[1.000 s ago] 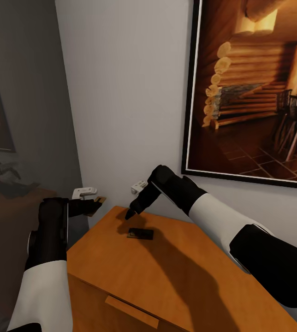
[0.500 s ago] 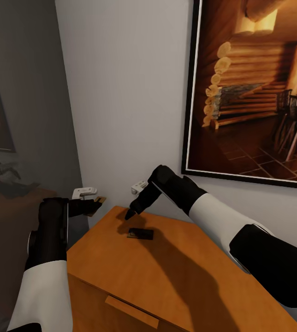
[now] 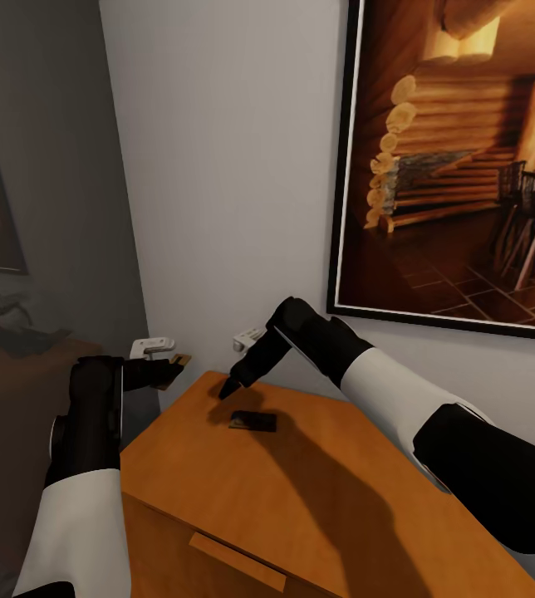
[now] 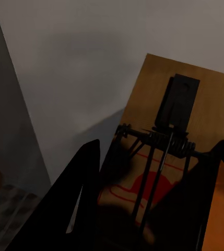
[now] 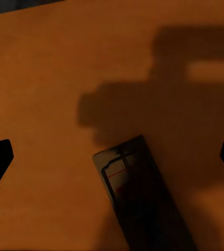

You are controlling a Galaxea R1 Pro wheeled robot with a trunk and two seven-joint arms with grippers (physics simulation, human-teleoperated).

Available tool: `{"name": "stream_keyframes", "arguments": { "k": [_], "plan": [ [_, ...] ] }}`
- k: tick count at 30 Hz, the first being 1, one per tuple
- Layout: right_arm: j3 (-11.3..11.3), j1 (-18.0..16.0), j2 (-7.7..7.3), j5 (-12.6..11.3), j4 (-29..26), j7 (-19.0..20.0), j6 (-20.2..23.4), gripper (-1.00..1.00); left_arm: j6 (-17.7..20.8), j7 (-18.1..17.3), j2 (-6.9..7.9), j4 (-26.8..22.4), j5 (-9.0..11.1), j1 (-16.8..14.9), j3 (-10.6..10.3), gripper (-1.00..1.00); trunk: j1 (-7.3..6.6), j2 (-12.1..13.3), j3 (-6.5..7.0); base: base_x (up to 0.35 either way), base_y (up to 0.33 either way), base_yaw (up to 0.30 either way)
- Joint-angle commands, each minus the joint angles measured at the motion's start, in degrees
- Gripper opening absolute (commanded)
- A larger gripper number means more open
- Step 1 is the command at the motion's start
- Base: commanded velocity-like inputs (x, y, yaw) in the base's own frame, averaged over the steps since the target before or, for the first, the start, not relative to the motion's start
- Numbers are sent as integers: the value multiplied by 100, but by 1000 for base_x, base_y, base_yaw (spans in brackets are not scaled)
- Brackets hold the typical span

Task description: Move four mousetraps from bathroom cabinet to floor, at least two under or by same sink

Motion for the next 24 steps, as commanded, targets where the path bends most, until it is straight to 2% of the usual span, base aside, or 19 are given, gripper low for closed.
{"name": "stream_keyframes", "arguments": {
  "k": [1,16,24],
  "plan": [
    [13,-8,0,-56,4,-3,44,100,11,-56,-4,-6,-60,-7,13,-100,0,-4,-7,0,0,0],
    [-10,-8,0,-35,14,66,44,100,11,-65,-5,-6,-53,-7,13,-100,0,-4,-7,0,0,0],
    [-1,-8,0,4,331,63,44,100,11,-65,-5,-6,-50,-7,13,-100,0,-4,-7,0,0,0]
  ]
}}
